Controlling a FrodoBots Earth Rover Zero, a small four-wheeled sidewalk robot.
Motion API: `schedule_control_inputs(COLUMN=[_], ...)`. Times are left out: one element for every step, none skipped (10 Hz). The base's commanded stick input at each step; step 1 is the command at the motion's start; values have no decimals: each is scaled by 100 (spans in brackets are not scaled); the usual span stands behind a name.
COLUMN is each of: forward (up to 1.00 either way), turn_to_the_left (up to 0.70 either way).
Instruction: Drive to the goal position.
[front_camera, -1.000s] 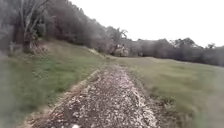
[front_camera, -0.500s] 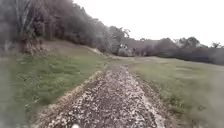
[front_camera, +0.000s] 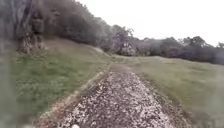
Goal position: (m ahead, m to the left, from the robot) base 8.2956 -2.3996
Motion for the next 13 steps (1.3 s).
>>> schedule_control_inputs(forward=[100,100,100,100,100,100,100,100,100,100,100,100,100], turn_to_the_left=[-40,-39,-35,-3,-3,-3,-3,-21,-38,-40,-35,-21,-11])
